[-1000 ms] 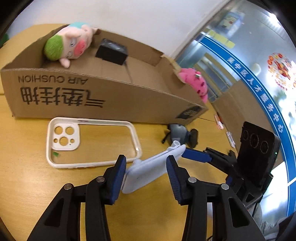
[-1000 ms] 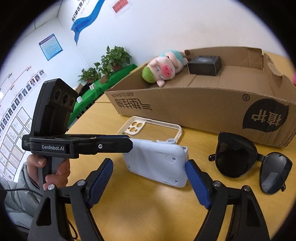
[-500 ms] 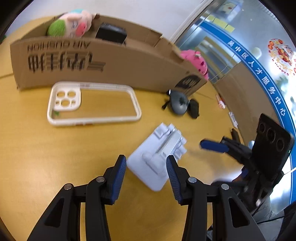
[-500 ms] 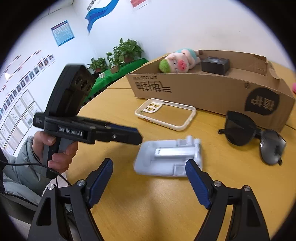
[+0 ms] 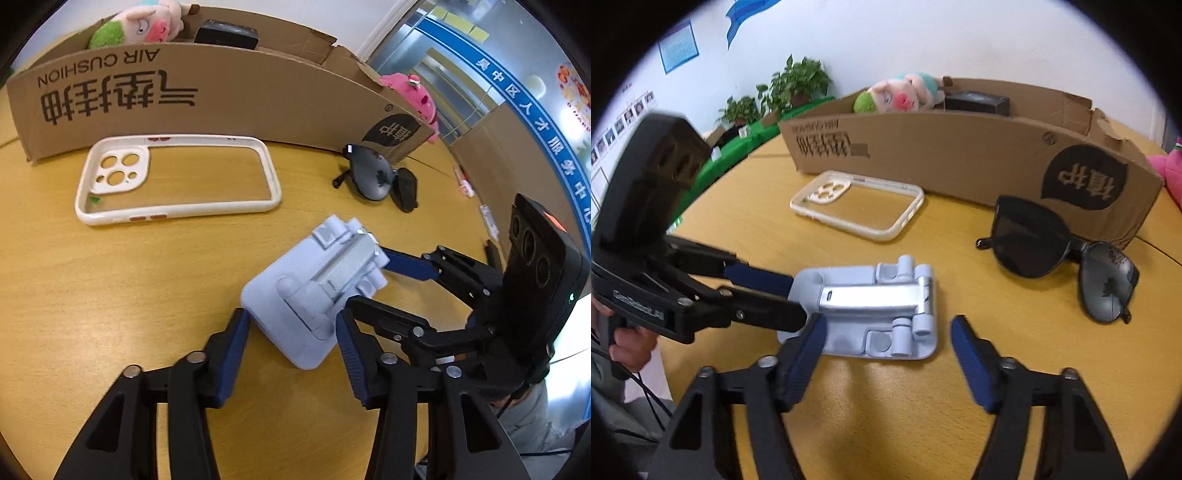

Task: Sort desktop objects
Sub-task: 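Carry the phone stand with both grippers over the cardboard box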

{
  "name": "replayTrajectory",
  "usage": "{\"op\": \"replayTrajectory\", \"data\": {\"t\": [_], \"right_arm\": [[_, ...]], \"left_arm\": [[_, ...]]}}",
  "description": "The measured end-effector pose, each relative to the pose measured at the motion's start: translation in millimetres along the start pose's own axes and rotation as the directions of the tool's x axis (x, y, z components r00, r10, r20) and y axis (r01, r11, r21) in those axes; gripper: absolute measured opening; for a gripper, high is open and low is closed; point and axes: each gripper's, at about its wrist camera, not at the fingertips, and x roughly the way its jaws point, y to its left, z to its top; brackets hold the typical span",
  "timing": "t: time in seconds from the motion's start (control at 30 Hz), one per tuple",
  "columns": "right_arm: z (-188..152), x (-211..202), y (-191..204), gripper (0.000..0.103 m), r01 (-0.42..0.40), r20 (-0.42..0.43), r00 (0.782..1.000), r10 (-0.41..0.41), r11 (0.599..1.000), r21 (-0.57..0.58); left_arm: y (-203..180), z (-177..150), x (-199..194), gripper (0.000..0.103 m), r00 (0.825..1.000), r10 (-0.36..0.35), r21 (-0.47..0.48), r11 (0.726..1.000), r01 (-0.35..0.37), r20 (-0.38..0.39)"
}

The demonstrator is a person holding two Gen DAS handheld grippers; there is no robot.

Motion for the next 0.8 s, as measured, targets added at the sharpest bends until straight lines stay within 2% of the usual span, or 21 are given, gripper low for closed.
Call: {"op": "replayTrajectory", "data": {"t": [0.07, 0.2, 0.4, 0.67, 0.8], "right_arm": [[-3, -2, -3, 0.053, -0.002, 0.019, 1.0, 0.002, 1.0, 0.006], [-7, -7, -9, 0.041, 0.001, 0.027, 1.0, -0.002, 0.999, 0.037], [-11, -9, 0, 0.041, 0.041, 0.033, 0.999, -0.042, 0.998, 0.041], [-11, -10, 7, 0.041, 0.067, 0.042, 0.997, -0.069, 0.996, 0.054], [-5, -18, 11, 0.041, 0.063, 0.06, 0.996, -0.066, 0.996, 0.058]], "left_arm": [[2, 0, 0, 0.048, 1.0, -0.009, -0.005, 1.0, 0.01, 0.007], [5, 2, -1, 0.044, 1.0, -0.027, -0.003, 1.0, 0.027, 0.012], [-4, 3, 2, 0.046, 1.0, 0.02, 0.05, 0.999, -0.02, 0.009], [-1, -1, -4, 0.042, 0.999, 0.018, 0.049, 0.999, -0.02, 0.036], [-2, 3, -19, 0.042, 0.997, 0.01, 0.053, 0.998, -0.014, 0.074]]}}
